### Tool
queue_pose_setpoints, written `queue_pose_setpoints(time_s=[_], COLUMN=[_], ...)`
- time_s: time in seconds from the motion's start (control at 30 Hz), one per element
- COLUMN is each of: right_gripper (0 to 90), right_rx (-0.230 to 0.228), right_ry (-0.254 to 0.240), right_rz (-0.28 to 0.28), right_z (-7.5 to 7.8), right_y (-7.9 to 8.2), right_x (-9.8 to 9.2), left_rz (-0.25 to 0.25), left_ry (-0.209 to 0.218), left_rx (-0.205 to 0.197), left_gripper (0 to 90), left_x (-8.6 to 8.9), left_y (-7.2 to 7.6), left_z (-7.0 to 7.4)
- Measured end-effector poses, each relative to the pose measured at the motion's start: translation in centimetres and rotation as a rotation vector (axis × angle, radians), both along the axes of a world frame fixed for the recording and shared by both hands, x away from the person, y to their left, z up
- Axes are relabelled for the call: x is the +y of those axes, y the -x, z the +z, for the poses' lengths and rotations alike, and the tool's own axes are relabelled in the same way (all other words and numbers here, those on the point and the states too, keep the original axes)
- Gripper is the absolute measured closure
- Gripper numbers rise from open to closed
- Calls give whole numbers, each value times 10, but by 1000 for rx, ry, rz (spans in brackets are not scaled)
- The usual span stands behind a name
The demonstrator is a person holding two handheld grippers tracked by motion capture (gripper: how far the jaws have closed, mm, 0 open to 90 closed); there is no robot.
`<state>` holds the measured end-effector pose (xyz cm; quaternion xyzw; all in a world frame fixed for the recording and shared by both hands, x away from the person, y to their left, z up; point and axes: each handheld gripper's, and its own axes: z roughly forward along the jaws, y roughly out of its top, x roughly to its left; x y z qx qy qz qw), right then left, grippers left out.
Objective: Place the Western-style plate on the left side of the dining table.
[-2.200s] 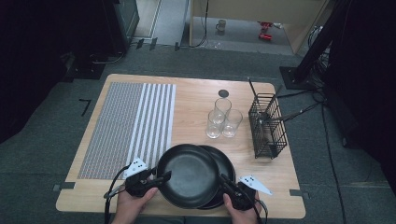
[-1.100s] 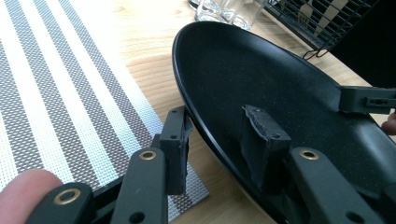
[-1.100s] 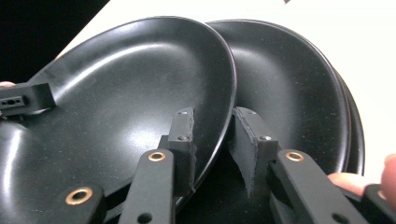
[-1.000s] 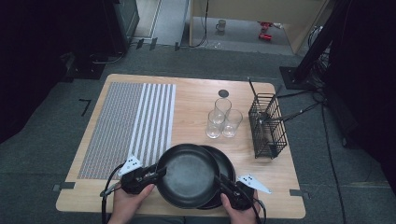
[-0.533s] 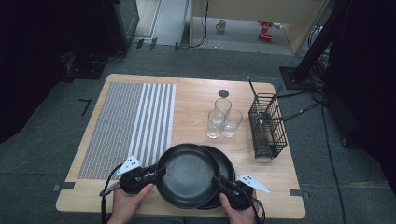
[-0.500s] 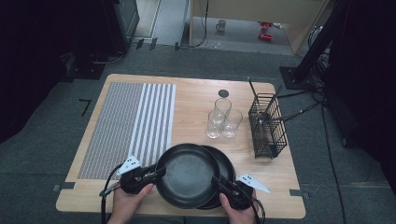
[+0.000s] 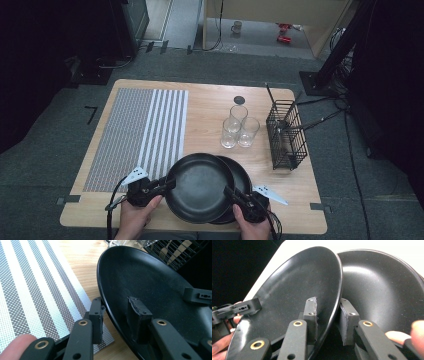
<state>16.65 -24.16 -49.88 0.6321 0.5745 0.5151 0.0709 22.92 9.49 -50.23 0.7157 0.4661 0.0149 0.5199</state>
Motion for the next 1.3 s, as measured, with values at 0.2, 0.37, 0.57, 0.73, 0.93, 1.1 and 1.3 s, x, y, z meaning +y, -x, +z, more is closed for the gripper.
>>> queue_pose_setpoints(time_s=[0.2,0.37,0.57,0.73,0.93,1.1,1.3], right_gripper=[741,743,741,747,769,772,793], right_rx=[23,45,46,50,57,62,49], right_ry=[-12,-5,12,5,-20,-19,-38], right_rz=[-21,-35,-40,-48,-54,-63,-93], right_z=[2,4,5,4,5,4,6], right_y=[-5,-8,-9,-9,-11,-12,-14], right_x=[6,9,11,11,10,10,14], left_rz=[8,10,12,16,9,-7,16], left_ry=[50,55,49,56,72,85,129], left_rx=[42,40,25,26,42,48,111], left_gripper=[693,698,706,721,715,710,706], left_x=[7,9,11,12,12,12,11], left_y=[-2,-2,-3,-4,-7,-9,-11], left_z=[-3,-3,-3,-3,-4,-5,-10])
